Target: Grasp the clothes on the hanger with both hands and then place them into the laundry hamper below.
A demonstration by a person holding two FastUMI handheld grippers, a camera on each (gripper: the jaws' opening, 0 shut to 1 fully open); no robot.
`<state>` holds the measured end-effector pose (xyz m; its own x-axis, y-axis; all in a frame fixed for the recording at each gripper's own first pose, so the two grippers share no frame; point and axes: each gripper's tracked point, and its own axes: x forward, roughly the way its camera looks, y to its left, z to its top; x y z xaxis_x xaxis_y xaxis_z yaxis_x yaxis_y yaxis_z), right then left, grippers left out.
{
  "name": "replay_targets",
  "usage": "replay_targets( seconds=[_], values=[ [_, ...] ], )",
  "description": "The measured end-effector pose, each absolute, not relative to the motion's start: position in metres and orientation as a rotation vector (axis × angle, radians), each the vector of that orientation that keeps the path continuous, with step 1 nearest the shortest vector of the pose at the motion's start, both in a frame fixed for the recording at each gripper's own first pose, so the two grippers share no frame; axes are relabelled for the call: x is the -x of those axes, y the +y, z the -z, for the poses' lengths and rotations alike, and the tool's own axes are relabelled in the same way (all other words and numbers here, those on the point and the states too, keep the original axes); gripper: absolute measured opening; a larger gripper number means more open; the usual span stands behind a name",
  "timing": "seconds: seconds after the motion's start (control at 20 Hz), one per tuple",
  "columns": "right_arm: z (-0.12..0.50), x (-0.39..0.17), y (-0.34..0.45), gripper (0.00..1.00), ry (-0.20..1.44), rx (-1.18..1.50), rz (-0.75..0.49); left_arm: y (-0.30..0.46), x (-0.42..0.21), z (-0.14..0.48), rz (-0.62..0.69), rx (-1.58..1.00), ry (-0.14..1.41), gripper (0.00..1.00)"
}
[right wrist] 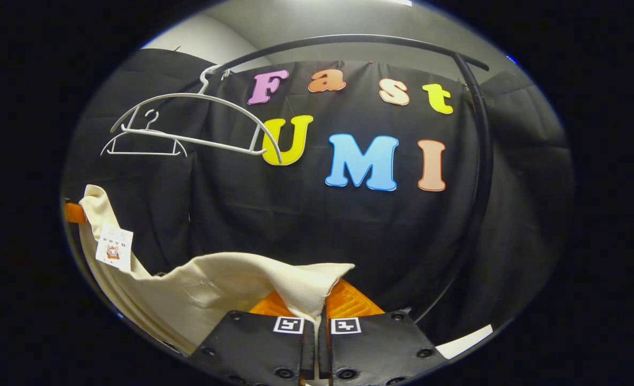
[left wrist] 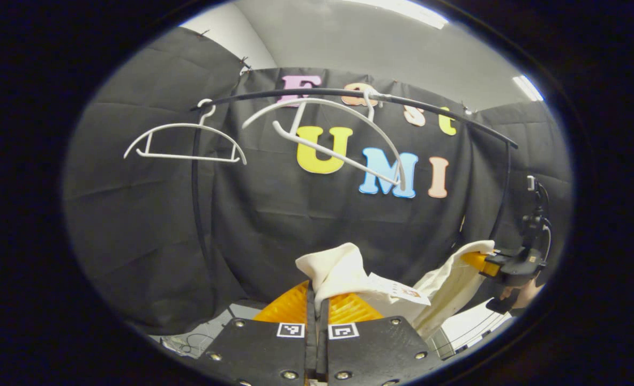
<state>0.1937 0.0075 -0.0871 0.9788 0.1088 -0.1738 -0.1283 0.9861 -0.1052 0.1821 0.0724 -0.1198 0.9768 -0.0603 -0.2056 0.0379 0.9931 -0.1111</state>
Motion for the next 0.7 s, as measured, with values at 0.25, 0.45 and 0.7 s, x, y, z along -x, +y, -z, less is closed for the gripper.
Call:
replay_targets(
  seconds=[0.25, 0.45, 0.7],
  values=[
    [0.123, -0.166, 0.015, 0.05, 0.252, 0.087, -0.085, 0.072, -0.188, 0.161, 0.118, 0.089, 0.267, 0.00],
    [0.148, -0.164, 0.025, 0.05, 0.331, 0.069, -0.076, 0.068, -0.204, 0.200, 0.160, 0.103, 0.316, 0.01],
    [0.168, -0.164, 0.057, 0.05, 0.387, 0.040, -0.106, 0.065, -0.213, 0.232, 0.179, 0.110, 0.366, 0.01]
  ],
)
